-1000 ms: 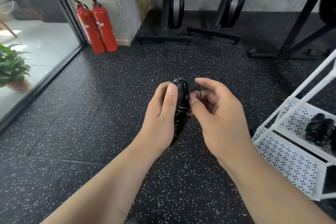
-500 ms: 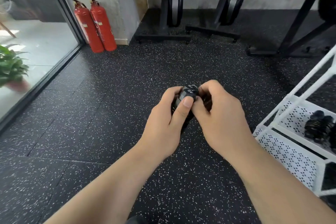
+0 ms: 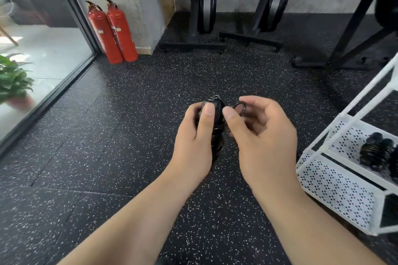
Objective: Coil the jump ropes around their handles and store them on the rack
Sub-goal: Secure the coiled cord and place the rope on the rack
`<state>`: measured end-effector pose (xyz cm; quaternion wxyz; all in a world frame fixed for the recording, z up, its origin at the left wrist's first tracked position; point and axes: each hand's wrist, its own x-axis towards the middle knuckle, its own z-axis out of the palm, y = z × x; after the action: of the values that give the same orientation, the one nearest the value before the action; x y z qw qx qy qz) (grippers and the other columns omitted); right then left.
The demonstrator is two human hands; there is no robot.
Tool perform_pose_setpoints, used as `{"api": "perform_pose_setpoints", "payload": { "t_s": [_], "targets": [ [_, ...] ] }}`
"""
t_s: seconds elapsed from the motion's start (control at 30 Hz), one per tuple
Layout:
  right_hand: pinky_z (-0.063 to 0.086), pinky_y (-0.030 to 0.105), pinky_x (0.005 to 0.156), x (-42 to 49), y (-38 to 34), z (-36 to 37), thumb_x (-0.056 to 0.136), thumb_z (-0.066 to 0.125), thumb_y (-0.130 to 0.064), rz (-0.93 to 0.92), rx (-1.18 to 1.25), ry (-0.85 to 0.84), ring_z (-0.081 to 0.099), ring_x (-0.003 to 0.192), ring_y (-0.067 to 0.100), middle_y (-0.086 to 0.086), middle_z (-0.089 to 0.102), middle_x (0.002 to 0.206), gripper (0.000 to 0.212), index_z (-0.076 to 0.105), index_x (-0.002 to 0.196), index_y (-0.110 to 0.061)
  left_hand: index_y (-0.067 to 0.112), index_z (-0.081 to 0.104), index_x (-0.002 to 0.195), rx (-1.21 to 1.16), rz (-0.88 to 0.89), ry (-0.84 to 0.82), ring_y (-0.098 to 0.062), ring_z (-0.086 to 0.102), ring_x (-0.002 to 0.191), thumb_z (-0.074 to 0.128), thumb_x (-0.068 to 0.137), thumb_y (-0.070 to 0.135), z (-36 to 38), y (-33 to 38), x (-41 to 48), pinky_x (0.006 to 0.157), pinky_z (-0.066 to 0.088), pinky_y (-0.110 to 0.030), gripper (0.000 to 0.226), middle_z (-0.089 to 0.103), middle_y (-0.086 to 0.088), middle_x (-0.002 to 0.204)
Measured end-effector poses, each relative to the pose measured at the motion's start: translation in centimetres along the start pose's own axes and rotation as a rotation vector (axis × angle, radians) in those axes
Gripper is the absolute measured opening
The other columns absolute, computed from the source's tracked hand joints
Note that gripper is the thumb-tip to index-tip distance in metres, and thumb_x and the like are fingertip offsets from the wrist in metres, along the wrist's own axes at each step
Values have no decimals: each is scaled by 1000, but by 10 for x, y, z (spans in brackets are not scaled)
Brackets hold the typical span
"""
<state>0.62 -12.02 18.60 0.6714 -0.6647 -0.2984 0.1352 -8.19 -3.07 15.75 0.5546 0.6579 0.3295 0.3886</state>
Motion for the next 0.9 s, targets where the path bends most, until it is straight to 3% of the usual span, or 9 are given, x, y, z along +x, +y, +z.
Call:
{"api": "perform_pose_setpoints", "payload": {
  "t_s": [0.17, 0.27, 0.37, 0.57, 0.77, 0.9],
  "targets": [
    [63, 34, 91, -8, -2, 4, 108, 60, -31, -59, -20, -45, 75, 106, 10, -9, 77, 115, 29, 71, 134, -29, 23, 64, 117, -4, 6, 12, 1, 65, 88, 43, 105, 58, -1, -1, 2, 78, 49, -18, 42, 72, 15, 98],
    [60, 31, 98, -7, -3, 5, 106, 66, -26, -51, 14, -57, 73, 111, 4, -16, 77, 120, 26, 73, 129, -35, 25, 63, 115, -5, 10, -2, 6, 63, 83, 42, 100, 62, -3, 0, 1, 74, 47, -13, 46, 71, 21, 94],
    [60, 26, 96, -6, -4, 4, 102, 72, -16, -23, 70, -66, 75, 106, 1, -18, 80, 111, 24, 79, 120, -30, 26, 62, 113, -3, 16, -1, 6, 61, 80, 42, 99, 61, -5, 1, -1, 71, 46, -13, 43, 70, 23, 90],
    [61, 31, 94, -3, -2, 3, 100, 75, -16, 12, 13, -136, 75, 102, 2, -21, 80, 103, 22, 83, 110, -34, 25, 61, 113, -10, 37, 2, 7, 59, 77, 40, 99, 61, -6, 5, 0, 70, 45, -11, 44, 67, 25, 87],
    [61, 32, 89, 0, 0, 2, 96, 80, -19, 45, -8, -139, 76, 95, 3, -18, 80, 96, 16, 84, 101, -34, 26, 61, 116, 43, 69, -11, 4, 61, 83, 41, 100, 61, -7, 4, 0, 73, 45, -12, 43, 68, 23, 93],
    [65, 41, 86, -1, 3, 5, 95, 82, -19, 109, 54, -108, 77, 89, 12, -9, 81, 90, 10, 83, 95, -30, 27, 59, 129, 92, 84, -10, 3, 66, 95, 41, 100, 63, -8, 1, -1, 77, 45, -11, 49, 70, 24, 107]
  ]
}}
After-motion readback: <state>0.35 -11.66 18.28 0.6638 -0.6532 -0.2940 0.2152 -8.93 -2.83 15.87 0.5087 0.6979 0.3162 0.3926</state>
